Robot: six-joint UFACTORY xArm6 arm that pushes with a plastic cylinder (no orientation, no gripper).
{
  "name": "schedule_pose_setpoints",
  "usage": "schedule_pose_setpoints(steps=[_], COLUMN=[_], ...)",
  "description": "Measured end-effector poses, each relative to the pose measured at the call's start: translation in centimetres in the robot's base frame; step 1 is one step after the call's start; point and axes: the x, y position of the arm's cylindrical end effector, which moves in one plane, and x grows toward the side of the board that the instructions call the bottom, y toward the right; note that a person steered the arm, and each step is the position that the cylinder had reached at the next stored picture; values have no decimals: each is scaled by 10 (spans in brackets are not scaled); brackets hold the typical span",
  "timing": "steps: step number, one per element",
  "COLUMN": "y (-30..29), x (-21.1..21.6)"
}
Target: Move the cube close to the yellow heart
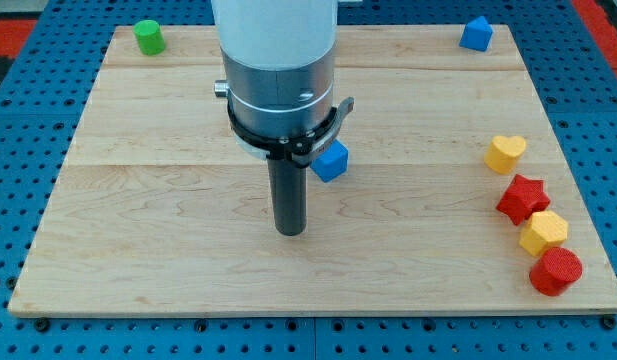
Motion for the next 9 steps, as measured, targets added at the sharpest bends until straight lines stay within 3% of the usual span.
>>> schedule_pose_setpoints(steps=[3, 5, 6, 7, 8, 9], y=[10, 101, 76, 57, 76, 100], x=[-77, -113, -93, -41, -36, -61])
